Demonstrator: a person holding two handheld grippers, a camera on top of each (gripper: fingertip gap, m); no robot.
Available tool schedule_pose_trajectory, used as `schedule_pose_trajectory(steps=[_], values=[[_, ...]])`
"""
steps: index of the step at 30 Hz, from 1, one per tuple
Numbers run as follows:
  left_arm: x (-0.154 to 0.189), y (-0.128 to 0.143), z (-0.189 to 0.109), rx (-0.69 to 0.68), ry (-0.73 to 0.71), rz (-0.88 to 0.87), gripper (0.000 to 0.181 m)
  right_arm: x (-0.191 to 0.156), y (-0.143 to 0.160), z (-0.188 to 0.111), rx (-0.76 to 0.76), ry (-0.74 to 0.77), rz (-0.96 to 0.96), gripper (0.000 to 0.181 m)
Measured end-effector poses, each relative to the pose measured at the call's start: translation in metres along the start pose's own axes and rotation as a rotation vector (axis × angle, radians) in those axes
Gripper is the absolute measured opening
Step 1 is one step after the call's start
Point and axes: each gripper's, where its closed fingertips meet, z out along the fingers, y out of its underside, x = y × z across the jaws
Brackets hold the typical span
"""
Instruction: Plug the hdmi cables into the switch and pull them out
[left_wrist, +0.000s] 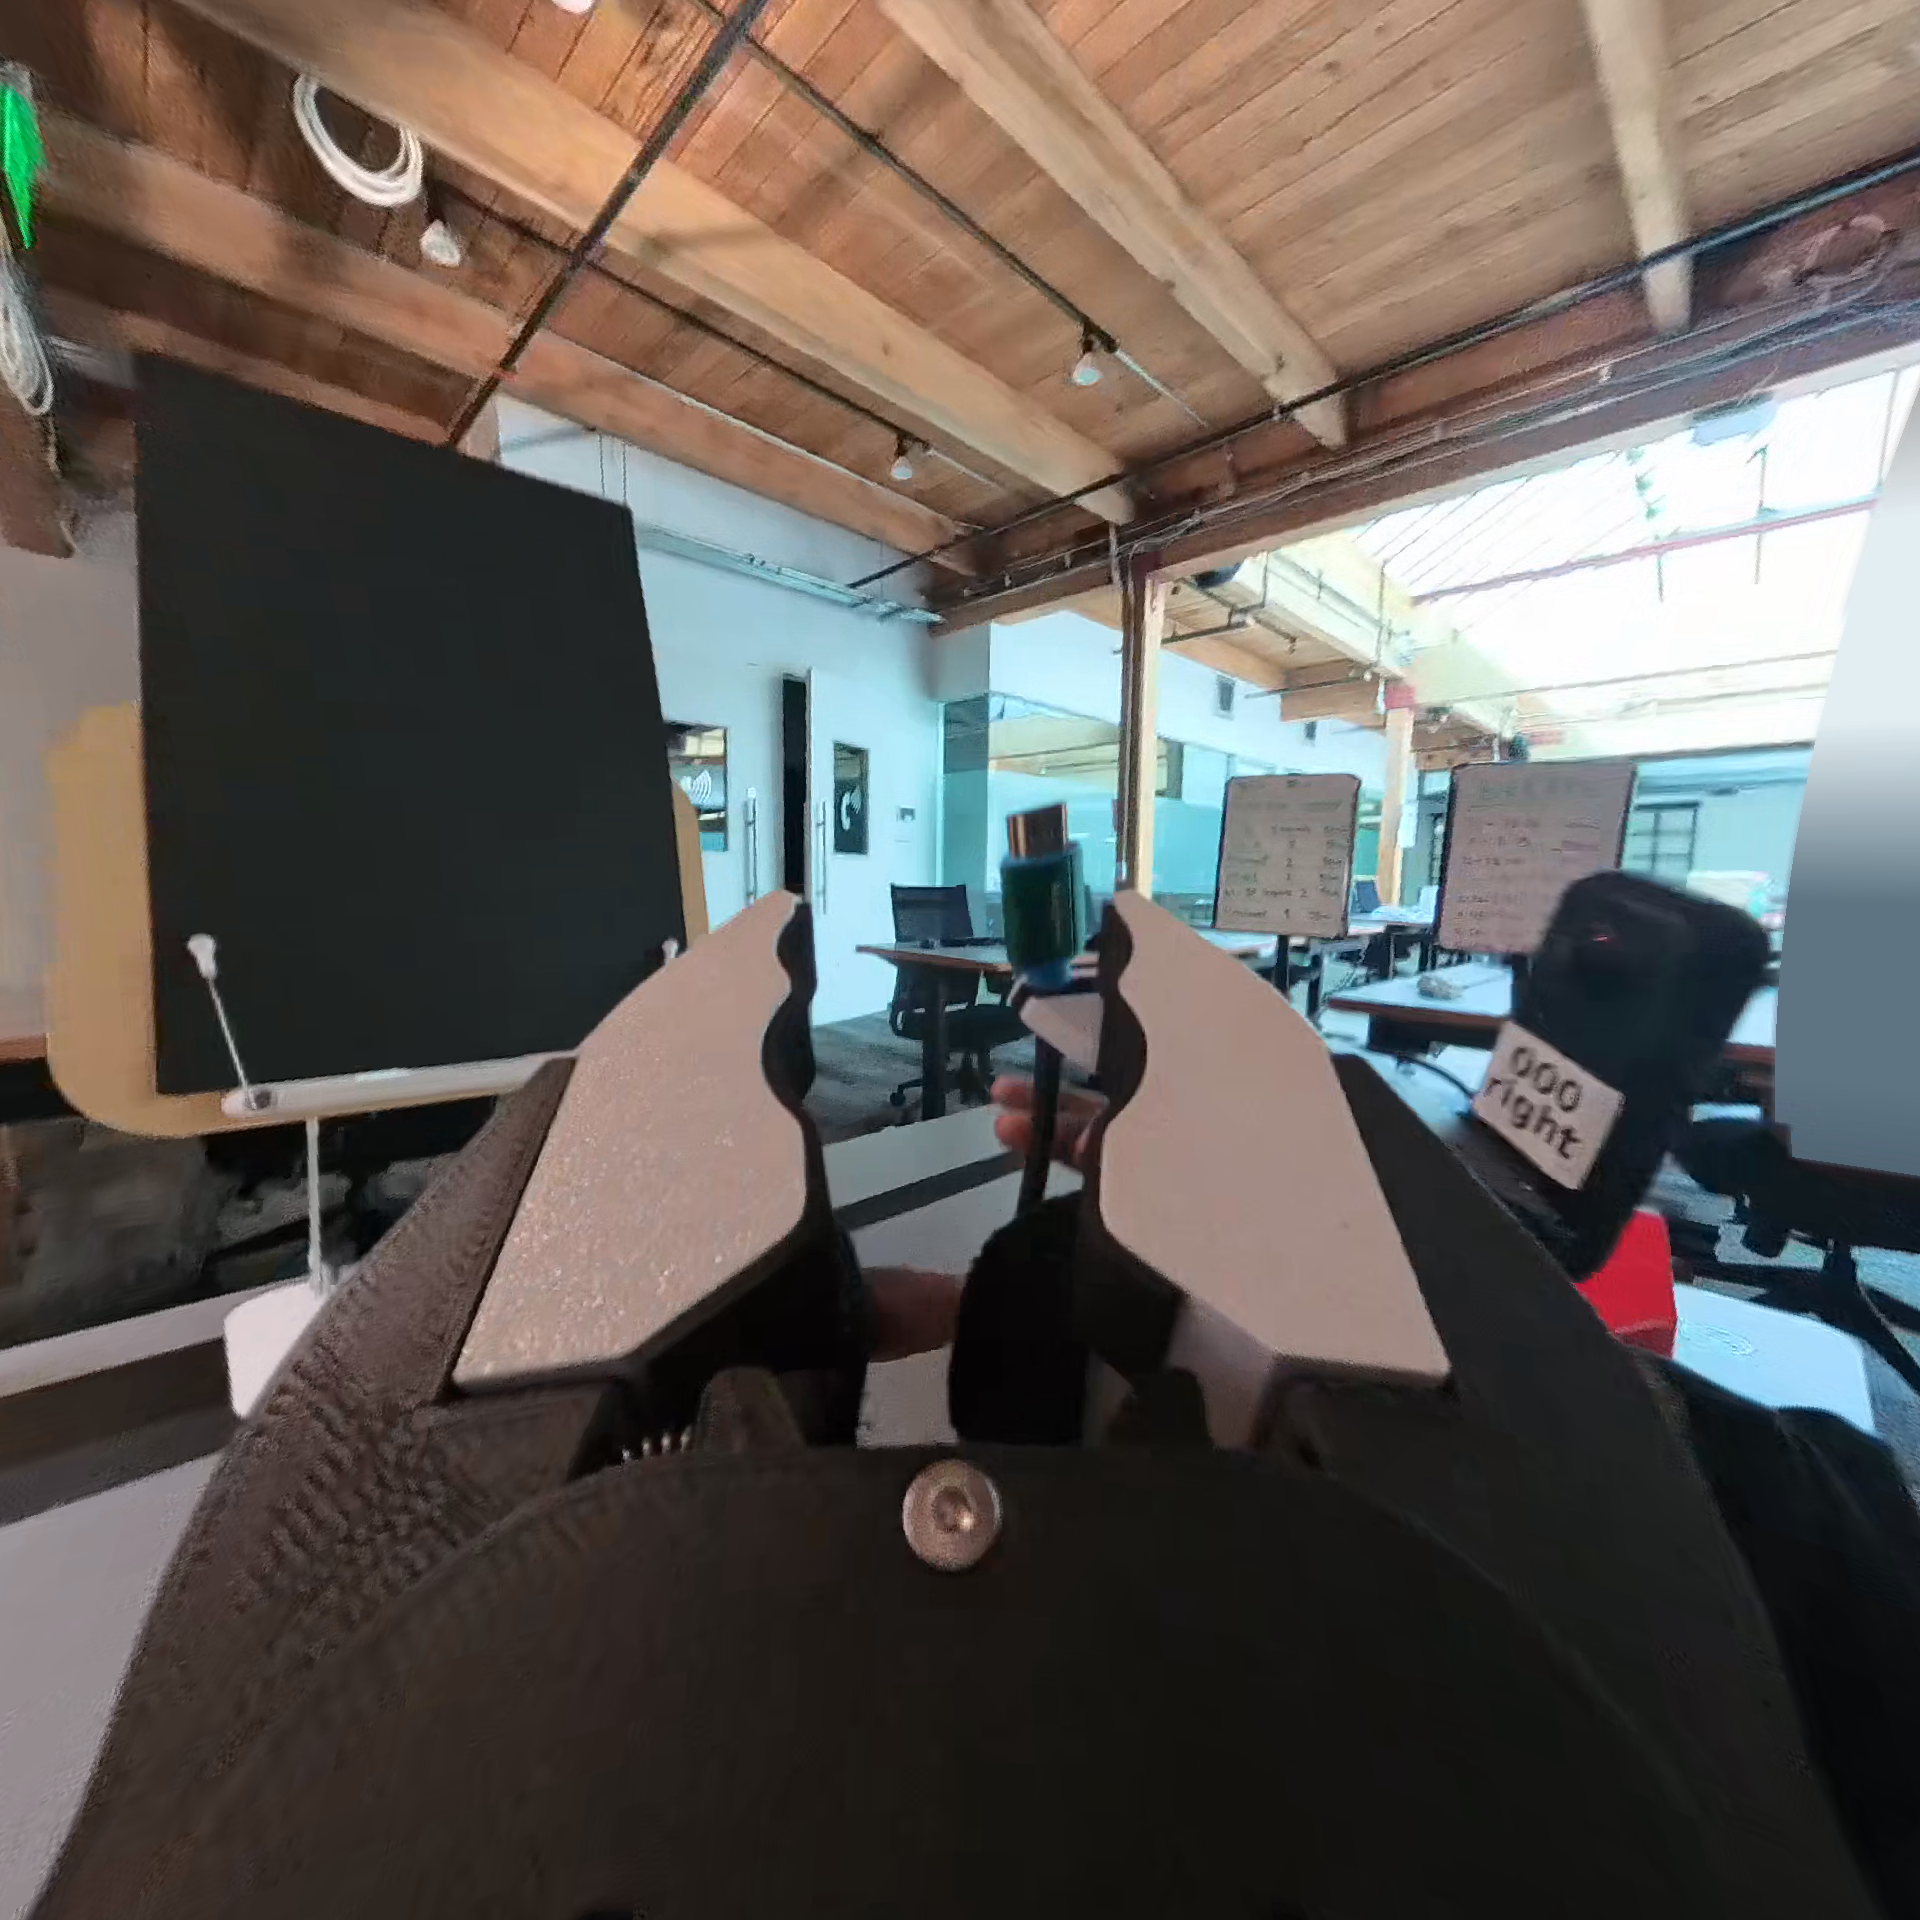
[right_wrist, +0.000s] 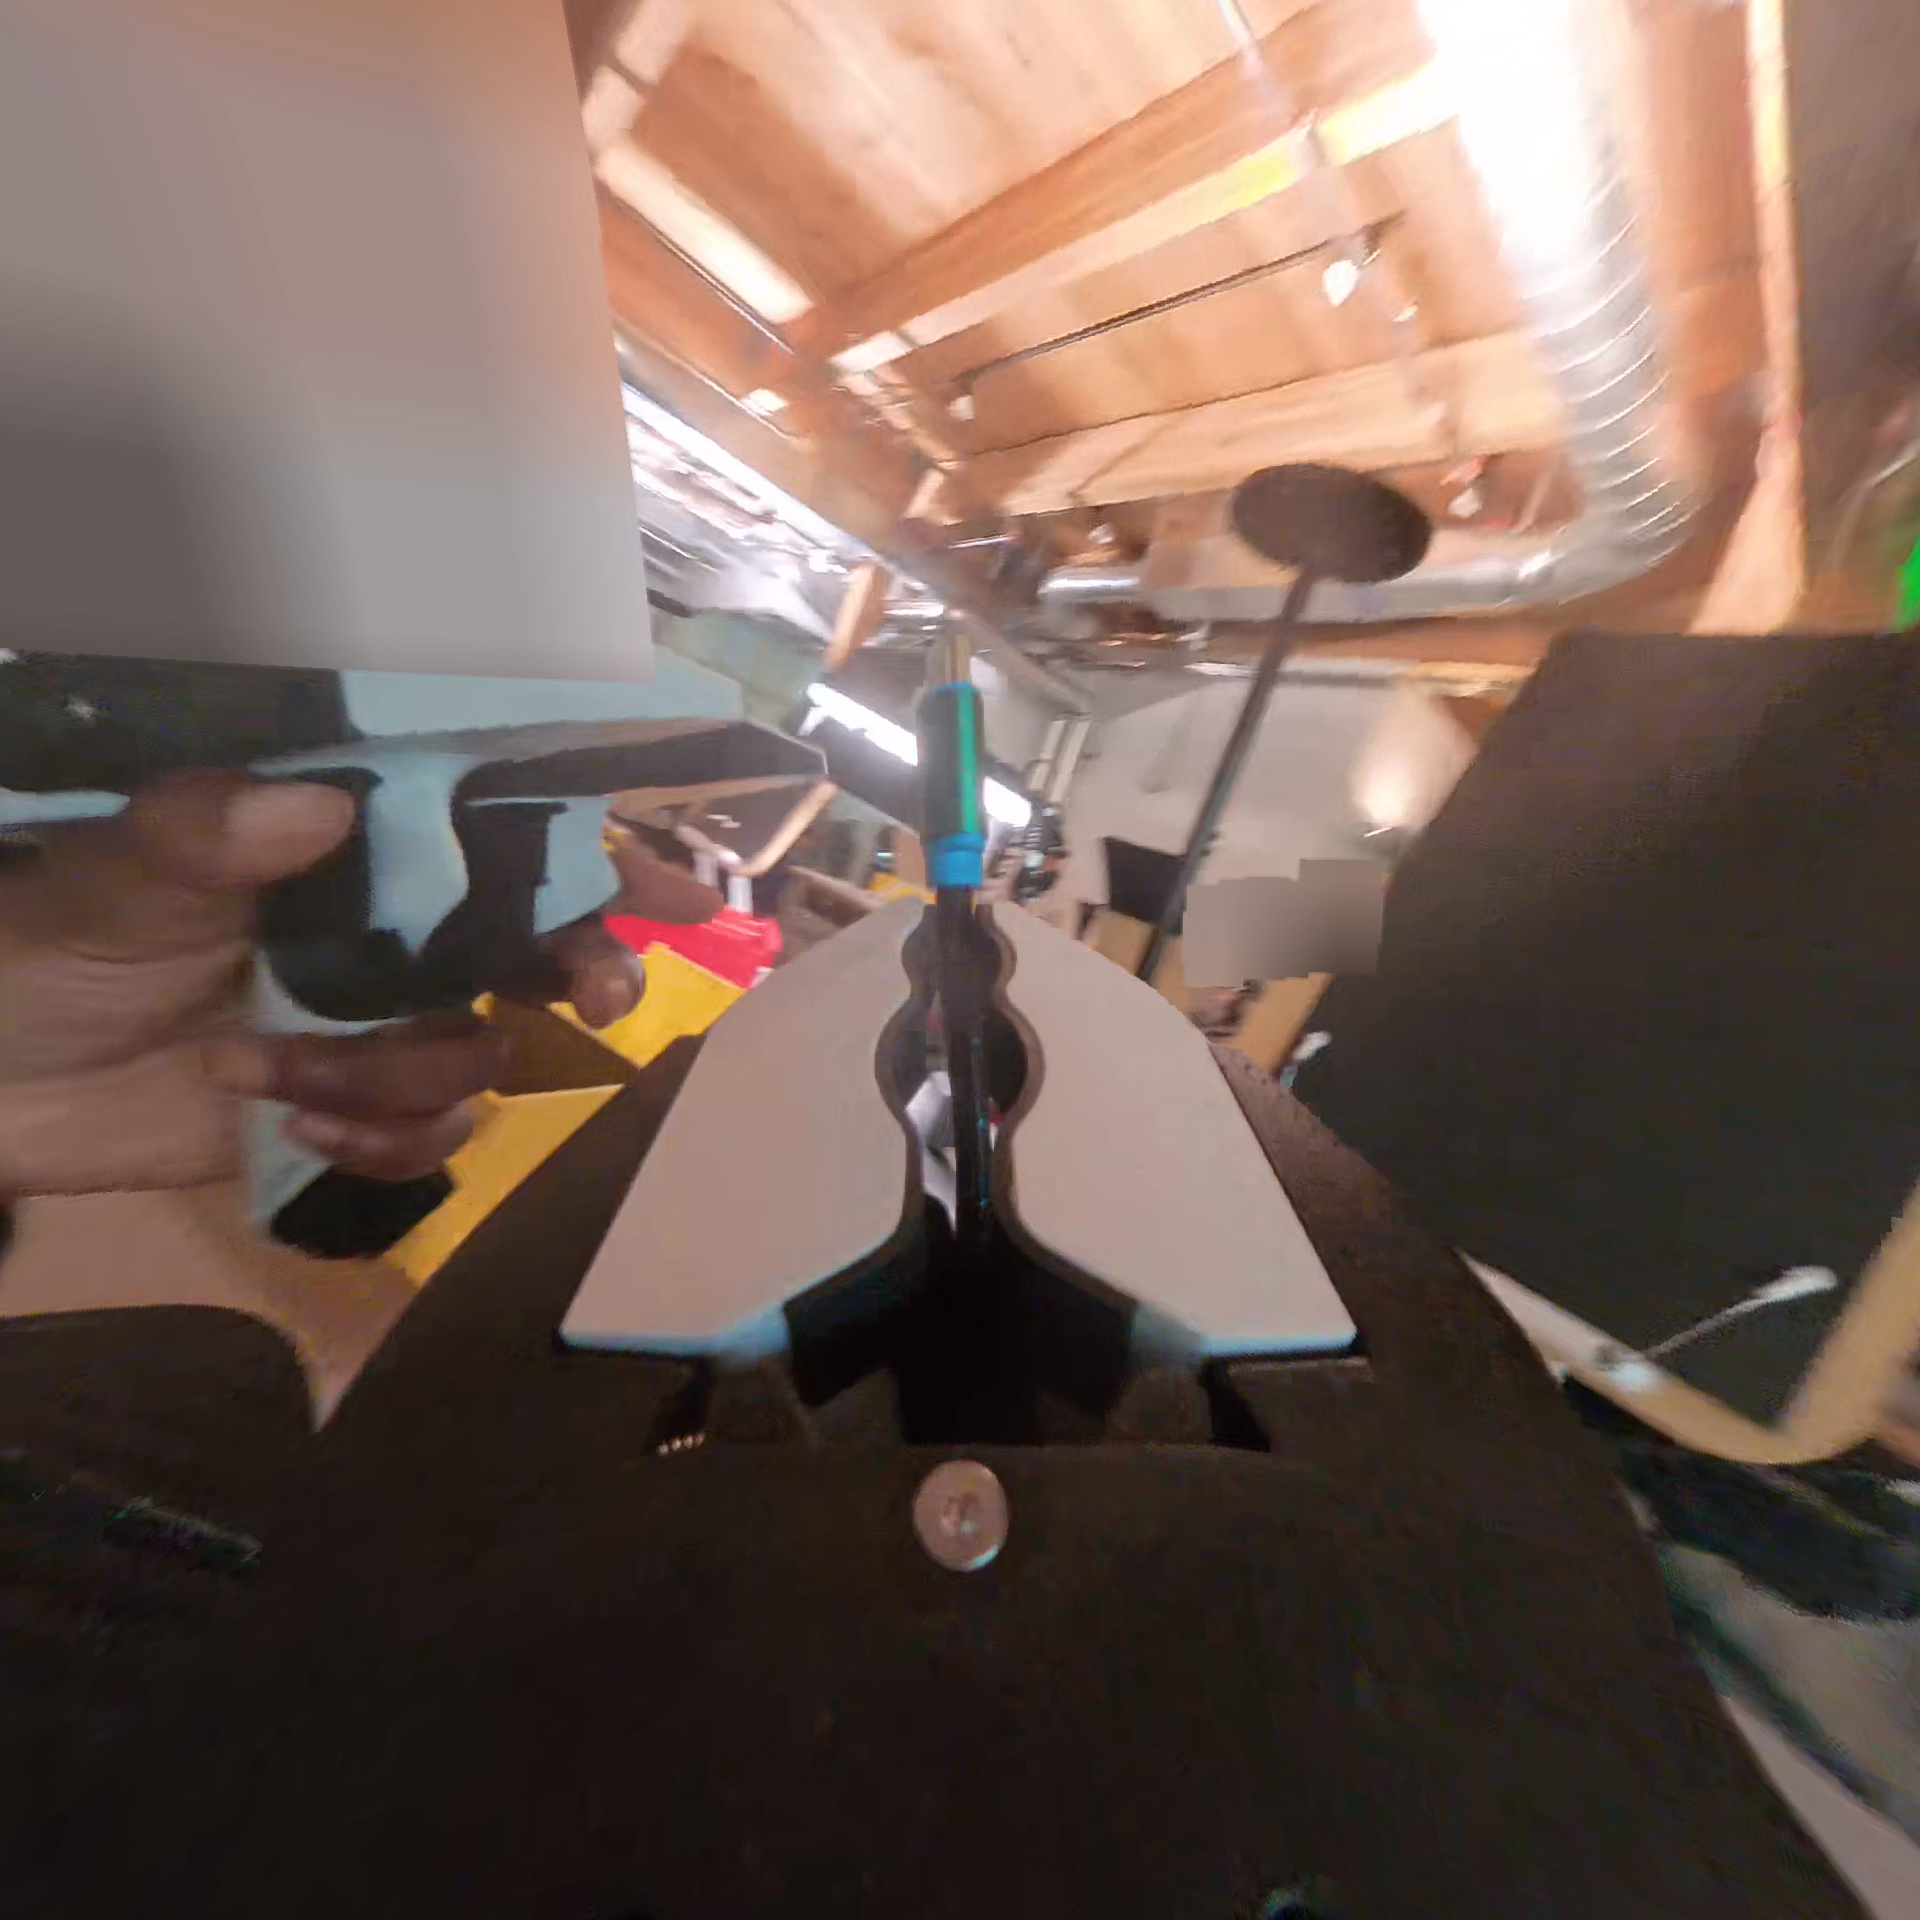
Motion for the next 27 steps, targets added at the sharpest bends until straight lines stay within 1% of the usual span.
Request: schedule_pose_trajectory(steps=[2, 4, 7, 9, 10, 12, 13, 15, 17, 19, 20, 21, 23, 27], values=[[0.004, 0.013, 0.006, -0.039, -0.026, 0.041, 0.053, -0.003, -0.003, 0.0, 0.007, 0.045, -0.081, 0.006], [0.007, 0.018, 0.008, -0.03, -0.047, 0.06, 0.052, -0.012, -0.004, 0.002, 0.018, 0.051, -0.133, 0.006], [0.016, 0.025, 0.011, -0.047, -0.02, 0.043, 0.035, -0.024, 0.004, 0.006, -0.021, 0.049, -0.243, 0.007], [0.014, 0.025, 0.009, -0.05, -0.025, 0.075, 0.022, -0.027, 0.003, 0.006, 0.0, 0.044, -0.275, 0.006], [0.016, 0.025, 0.009, -0.063, 0.01, 0.102, 0.021, -0.028, 0.002, 0.005, 0.006, 0.017, -0.277, 0.006], [0.012, 0.024, 0.006, -0.108, 0.035, 0.14, 0.021, -0.029, 0.001, 0.001, 0.012, -0.085, -0.236, 0.009], [0.004, 0.019, 0.003, -0.102, 0.007, 0.171, 0.021, -0.024, -0.006, -0.003, 0.044, -0.119, -0.182, 0.017], [-0.014, 0.01, -0.005, -0.093, -0.048, 0.269, 0.021, 0.002, -0.019, -0.014, 0.106, -0.106, -0.024, 0.026], [-0.03, 0.005, -0.012, -0.117, -0.114, 0.401, 0.02, 0.029, -0.029, -0.029, 0.172, -0.101, 0.163, 0.03], [-0.04, 0.005, -0.015, -0.149, -0.148, 0.507, 0.02, 0.055, -0.034, -0.041, 0.236, -0.07, 0.307, 0.03], [-0.042, 0.009, -0.015, -0.169, -0.149, 0.541, 0.02, 0.063, -0.033, -0.046, 0.259, -0.059, 0.342, 0.031], [-0.043, 0.014, -0.015, -0.191, -0.143, 0.565, 0.02, 0.069, -0.03, -0.048, 0.261, -0.043, 0.352, 0.031], [-0.043, 0.029, -0.012, -0.251, -0.116, 0.599, 0.02, 0.071, -0.021, -0.049, 0.228, -0.026, 0.311, 0.034], [-0.039, 0.065, -0.009, -0.404, -0.029, 0.644, 0.021, 0.058, -0.004, -0.042, 0.159, -0.045, 0.202, 0.036]])
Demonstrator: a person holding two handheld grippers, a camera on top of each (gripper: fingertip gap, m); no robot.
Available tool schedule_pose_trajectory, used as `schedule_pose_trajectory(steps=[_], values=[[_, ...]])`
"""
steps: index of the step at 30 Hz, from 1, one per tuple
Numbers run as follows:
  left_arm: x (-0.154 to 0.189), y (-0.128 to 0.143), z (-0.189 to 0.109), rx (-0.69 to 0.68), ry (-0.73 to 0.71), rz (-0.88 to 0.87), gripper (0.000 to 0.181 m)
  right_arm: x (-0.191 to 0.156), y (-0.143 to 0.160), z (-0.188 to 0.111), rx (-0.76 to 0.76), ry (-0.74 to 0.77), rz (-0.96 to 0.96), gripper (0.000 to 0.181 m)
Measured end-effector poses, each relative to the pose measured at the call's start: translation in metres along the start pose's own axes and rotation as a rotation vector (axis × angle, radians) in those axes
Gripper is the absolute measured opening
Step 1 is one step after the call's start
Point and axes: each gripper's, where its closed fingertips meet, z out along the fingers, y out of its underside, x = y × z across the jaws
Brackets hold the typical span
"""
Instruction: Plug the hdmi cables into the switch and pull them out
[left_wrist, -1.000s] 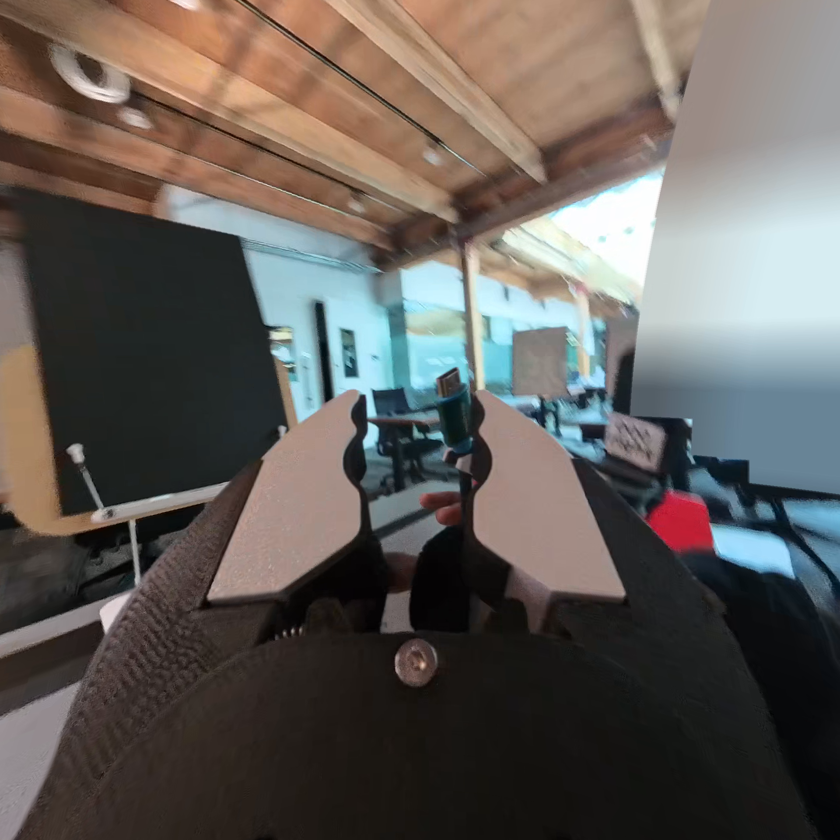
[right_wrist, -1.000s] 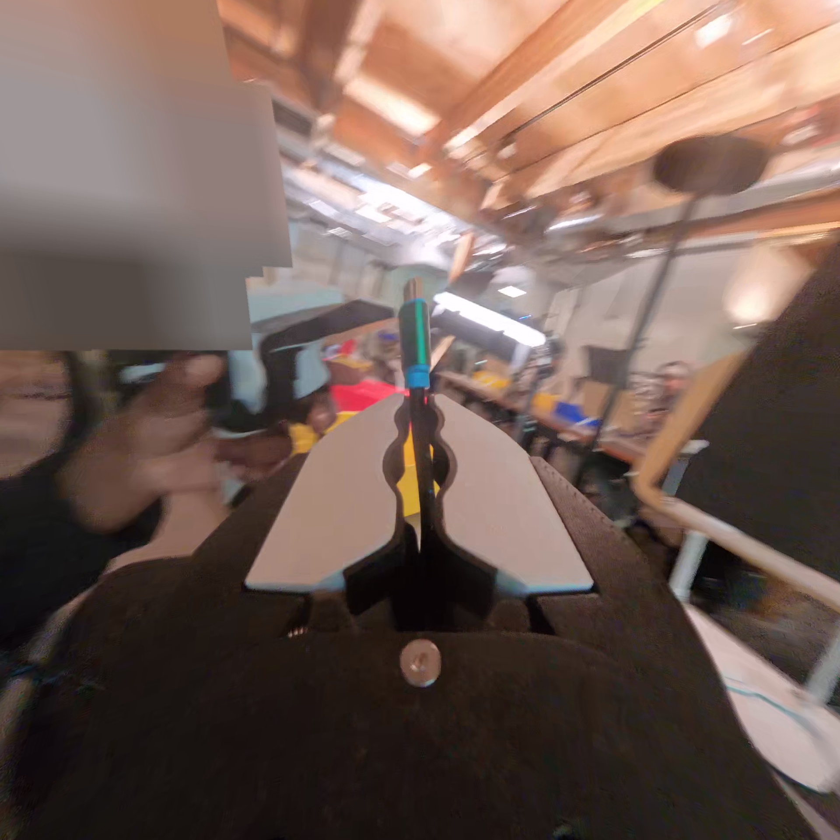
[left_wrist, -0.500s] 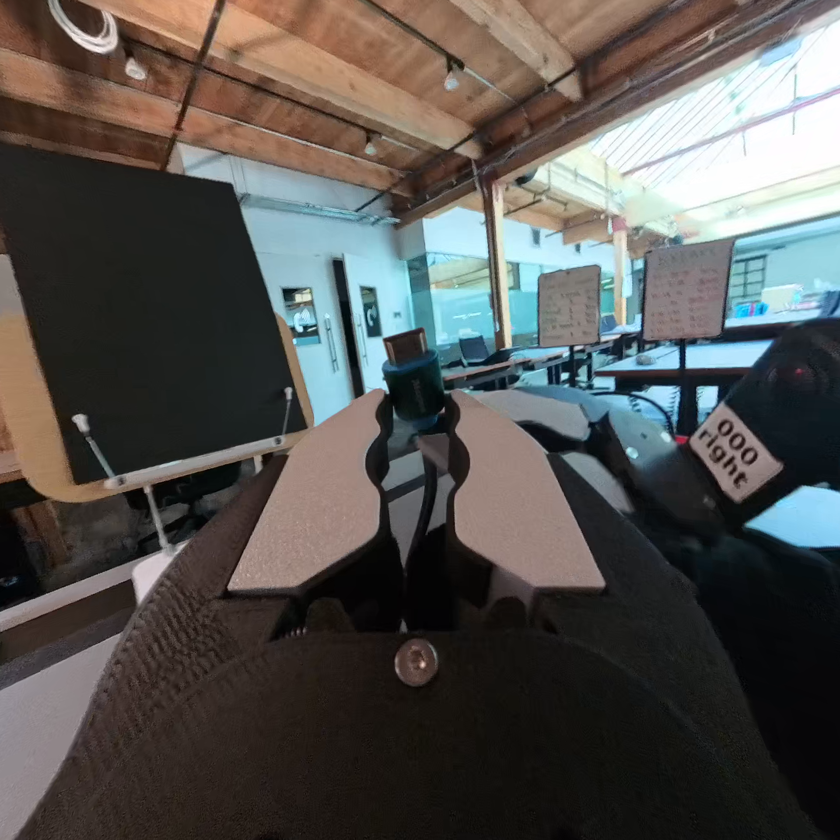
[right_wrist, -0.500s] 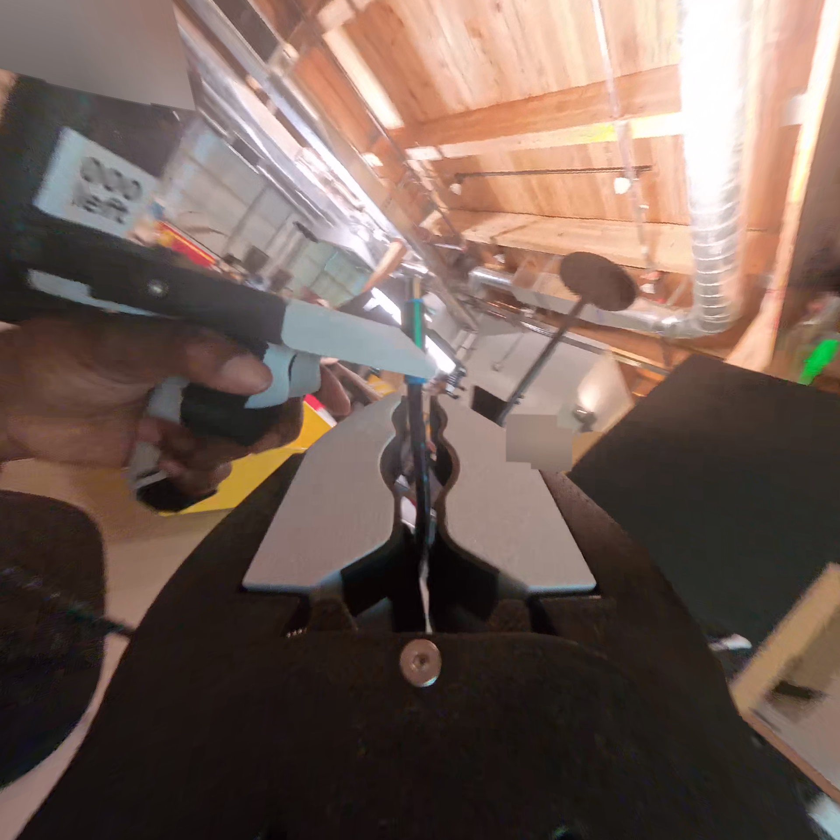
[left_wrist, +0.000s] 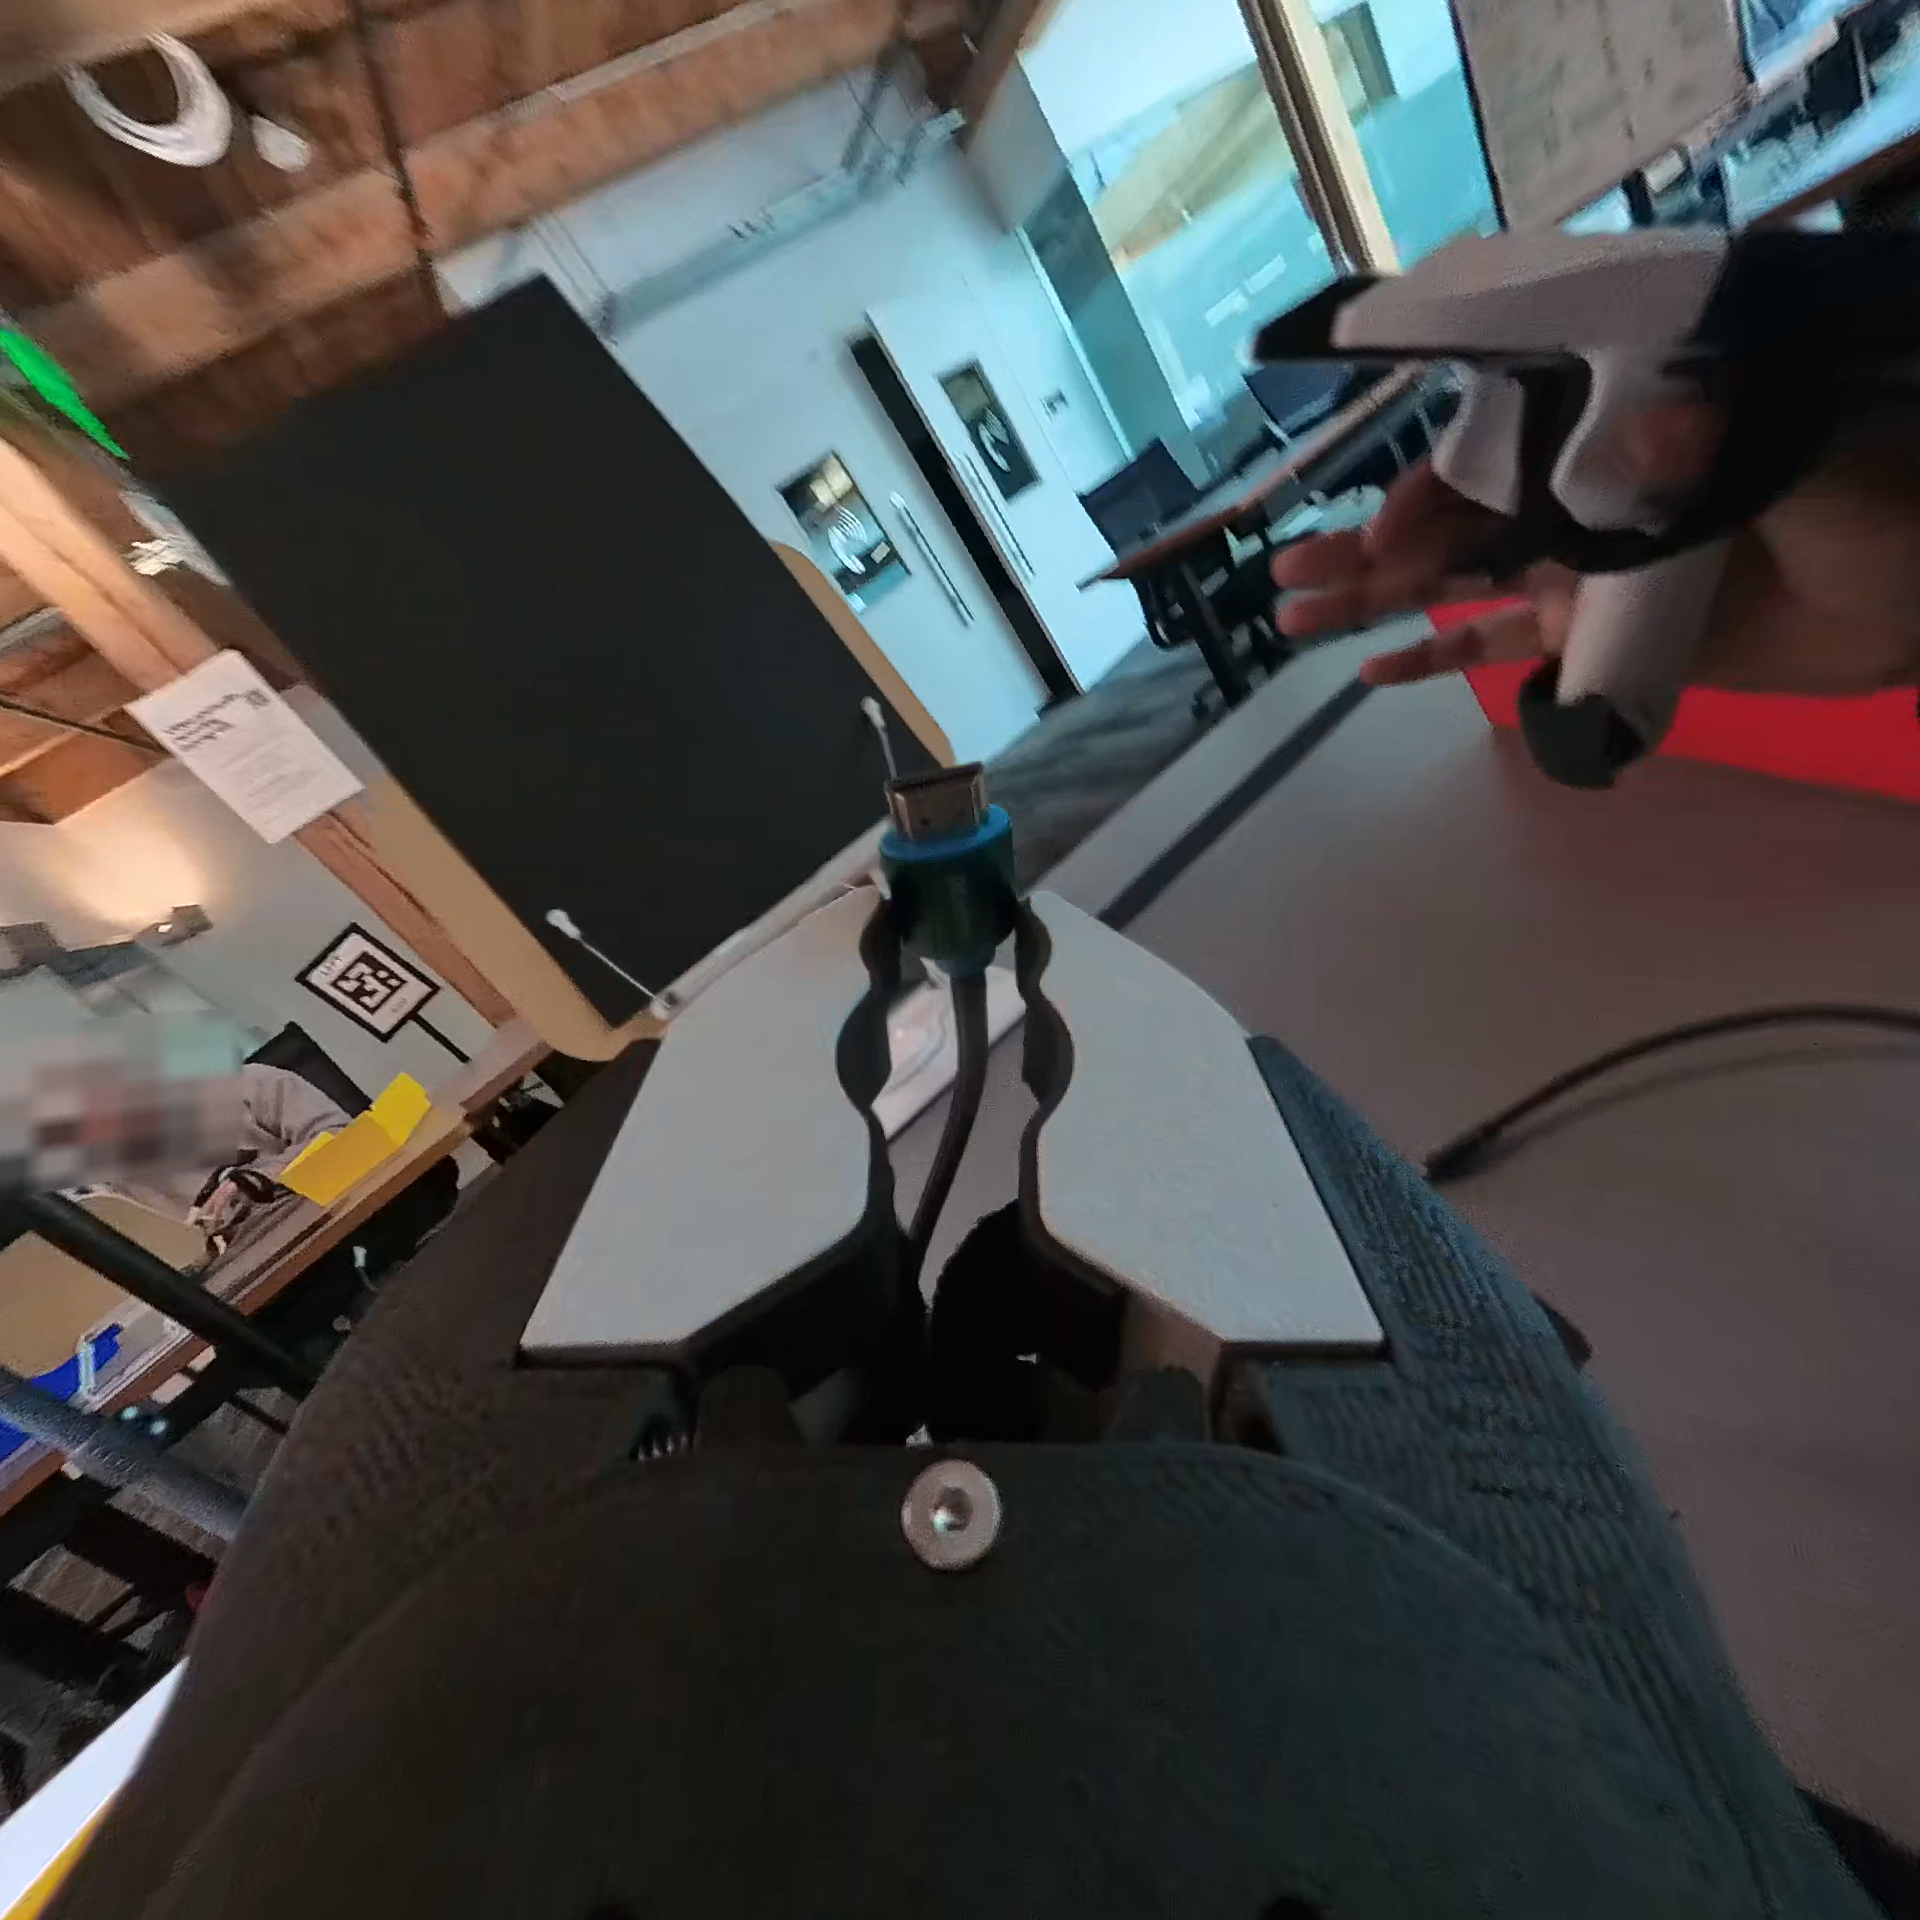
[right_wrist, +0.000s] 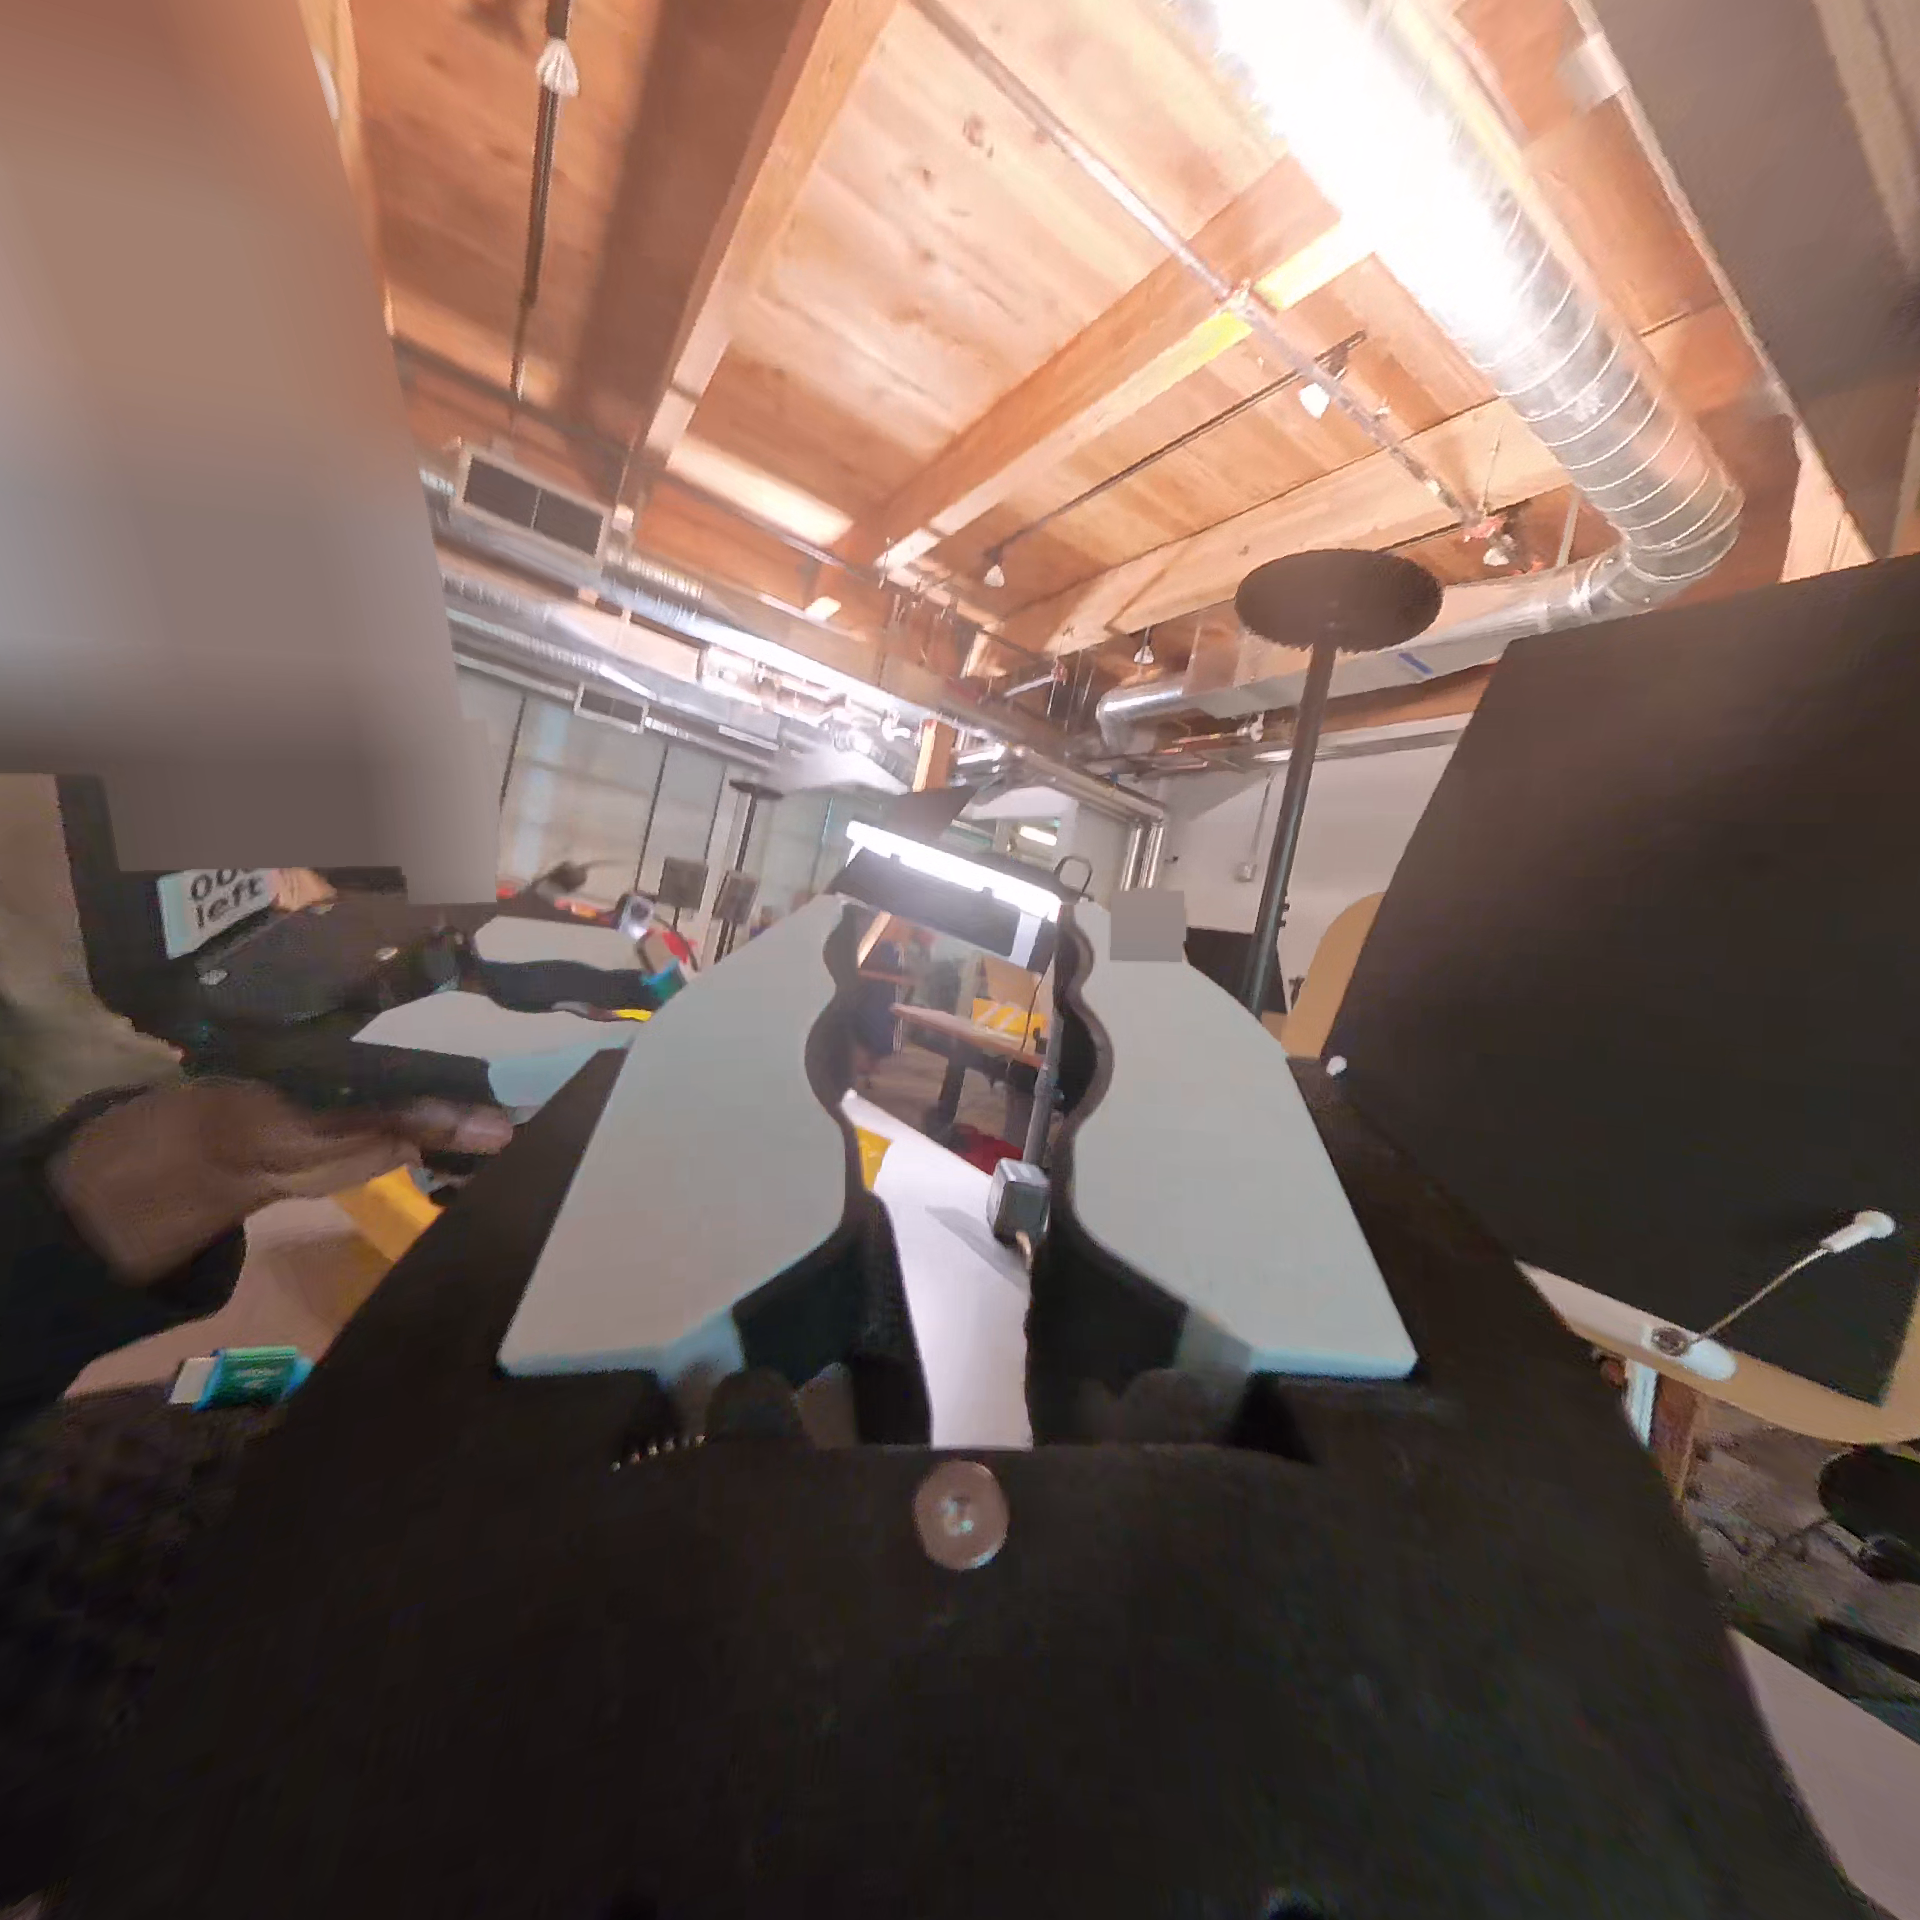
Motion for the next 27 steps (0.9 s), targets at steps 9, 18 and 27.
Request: schedule_pose_trajectory(steps=[9, 18, 27], values=[[0.02, 0.028, 0.013, -0.083, 0.115, -0.016, 0.021, -0.027, 0.051, 0.001, -0.342, -0.161, 0.205, 0.022], [0.027, 0.04, 0.016, -0.124, 0.141, 0.032, 0.021, -0.036, 0.069, 0.003, -0.427, -0.197, 0.268, 0.029], [0.029, 0.037, 0.017, -0.069, 0.107, 0.149, 0.021, -0.059, 0.079, 0.008, -0.487, -0.234, 0.107, 0.031]])
